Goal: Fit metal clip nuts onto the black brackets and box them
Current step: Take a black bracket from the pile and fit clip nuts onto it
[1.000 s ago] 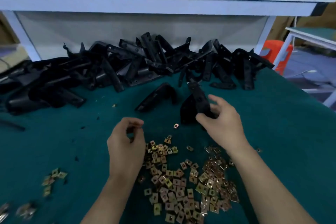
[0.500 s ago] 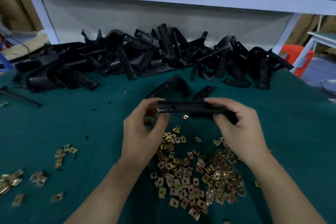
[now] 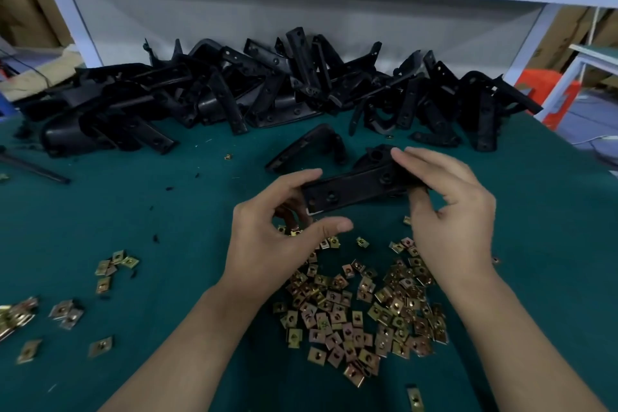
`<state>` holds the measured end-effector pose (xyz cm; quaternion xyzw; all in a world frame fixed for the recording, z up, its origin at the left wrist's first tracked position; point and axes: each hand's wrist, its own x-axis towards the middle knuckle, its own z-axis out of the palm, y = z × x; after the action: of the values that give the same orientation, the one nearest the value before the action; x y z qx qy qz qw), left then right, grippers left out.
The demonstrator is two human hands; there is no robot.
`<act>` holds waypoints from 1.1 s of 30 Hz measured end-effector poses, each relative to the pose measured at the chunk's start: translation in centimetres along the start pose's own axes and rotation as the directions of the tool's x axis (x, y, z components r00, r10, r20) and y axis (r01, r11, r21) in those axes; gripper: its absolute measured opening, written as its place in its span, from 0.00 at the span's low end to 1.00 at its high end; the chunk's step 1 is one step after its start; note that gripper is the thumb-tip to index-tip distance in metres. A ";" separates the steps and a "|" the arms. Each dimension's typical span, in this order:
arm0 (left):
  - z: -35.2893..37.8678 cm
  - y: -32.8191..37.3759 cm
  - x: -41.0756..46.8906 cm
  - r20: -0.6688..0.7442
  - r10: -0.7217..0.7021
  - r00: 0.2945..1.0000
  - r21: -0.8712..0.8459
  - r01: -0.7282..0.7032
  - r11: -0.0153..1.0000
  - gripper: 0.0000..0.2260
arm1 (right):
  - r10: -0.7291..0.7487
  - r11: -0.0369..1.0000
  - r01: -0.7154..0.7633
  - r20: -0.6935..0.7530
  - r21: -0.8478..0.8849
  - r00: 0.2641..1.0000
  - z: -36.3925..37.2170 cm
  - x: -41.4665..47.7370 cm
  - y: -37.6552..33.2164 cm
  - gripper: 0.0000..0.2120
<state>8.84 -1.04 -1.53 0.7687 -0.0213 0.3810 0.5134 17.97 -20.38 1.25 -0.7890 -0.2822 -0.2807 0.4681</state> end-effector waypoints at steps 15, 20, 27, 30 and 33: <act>0.1 -0.5 0.2 0.026 -0.030 0.999 -0.005 0.030 1.000 0.20 | 0.451 0.891 -0.453 0.068 0.028 0.890 -0.6 0.8 0.2 0.29; 0.1 -0.7 0.2 0.055 0.011 0.998 0.014 -0.012 1.000 0.19 | 0.619 0.499 -0.687 0.338 0.528 0.709 -0.7 1.4 -0.7 0.35; 0.1 -1.0 0.2 0.100 0.101 0.990 0.016 -0.103 0.995 0.20 | 0.575 0.111 -0.729 0.554 0.676 0.602 -1.9 2.0 -0.6 0.18; 0.0 -0.9 0.3 0.084 0.034 0.996 -0.001 -0.034 0.999 0.22 | 0.561 0.071 -0.725 0.574 0.685 0.597 -2.1 2.1 -0.3 0.22; -0.1 -0.9 0.4 0.109 -0.066 0.992 -0.087 0.075 0.993 0.24 | 0.537 0.054 -0.714 0.582 0.698 0.610 -2.1 2.2 -0.4 0.24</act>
<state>9.46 -0.38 -1.97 0.7637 -0.0387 0.3201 0.5592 18.86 -21.66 3.88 -0.4646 -0.0499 0.2164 0.8572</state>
